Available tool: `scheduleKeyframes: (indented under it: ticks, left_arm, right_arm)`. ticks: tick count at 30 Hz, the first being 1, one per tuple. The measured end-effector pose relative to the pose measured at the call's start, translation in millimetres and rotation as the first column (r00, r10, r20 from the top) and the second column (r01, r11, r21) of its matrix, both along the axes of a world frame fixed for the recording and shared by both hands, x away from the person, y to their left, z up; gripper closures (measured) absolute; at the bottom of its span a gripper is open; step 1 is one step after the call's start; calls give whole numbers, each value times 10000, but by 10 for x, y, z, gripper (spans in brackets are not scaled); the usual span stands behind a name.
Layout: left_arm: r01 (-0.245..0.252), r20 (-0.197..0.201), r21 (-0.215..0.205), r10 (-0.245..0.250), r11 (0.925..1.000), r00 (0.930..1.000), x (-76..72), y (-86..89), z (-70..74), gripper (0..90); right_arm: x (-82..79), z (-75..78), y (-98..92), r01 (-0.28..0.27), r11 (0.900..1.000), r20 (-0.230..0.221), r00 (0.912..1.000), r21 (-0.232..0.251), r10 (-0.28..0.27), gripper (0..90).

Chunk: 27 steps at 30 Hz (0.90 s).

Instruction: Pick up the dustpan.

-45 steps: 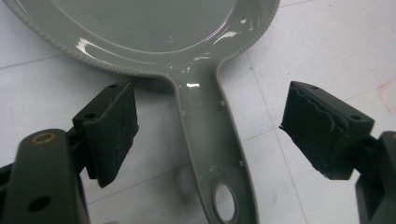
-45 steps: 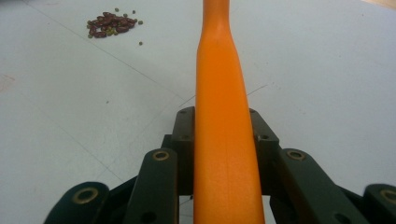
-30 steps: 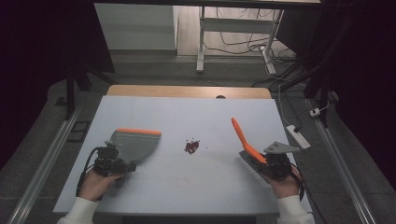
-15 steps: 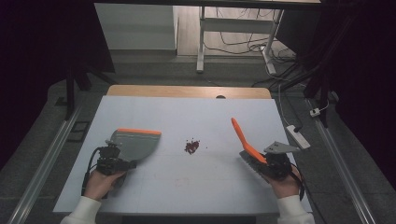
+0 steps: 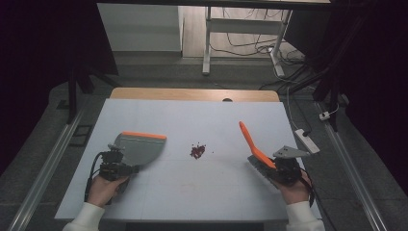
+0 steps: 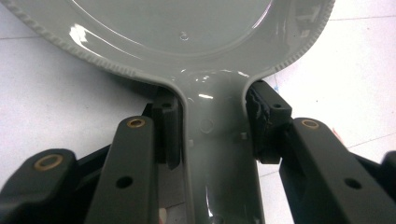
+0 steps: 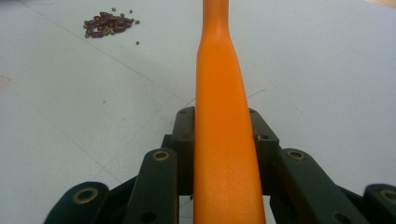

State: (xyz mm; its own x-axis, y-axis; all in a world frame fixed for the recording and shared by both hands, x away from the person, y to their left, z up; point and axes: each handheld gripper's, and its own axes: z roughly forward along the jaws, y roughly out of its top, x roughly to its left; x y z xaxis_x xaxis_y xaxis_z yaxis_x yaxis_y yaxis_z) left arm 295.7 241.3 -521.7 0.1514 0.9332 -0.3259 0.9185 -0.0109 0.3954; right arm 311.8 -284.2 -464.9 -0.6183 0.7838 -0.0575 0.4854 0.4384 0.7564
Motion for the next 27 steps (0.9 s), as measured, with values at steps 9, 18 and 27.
scheduleKeyframes:
  ticks: [9, 18, 27]
  left_arm:
    - [-50, 188, -77, 52, 10000, 9998, -7, 22, -5, 608]
    - [109, 341, -162, -103, 9998, 9994, -11, 65, -8, 610]
    - [442, 662, -229, -426, 9988, 9969, -24, 76, 9, 609]
  right_arm:
    - [3, -10, 10, -29, 10000, -37, 10000, -15, 29, 702]
    - [5, -19, 12, -38, 10000, -59, 10000, -3, 37, 701]
    - [4, -10, 9, -18, 10000, -23, 10000, 28, 19, 702]
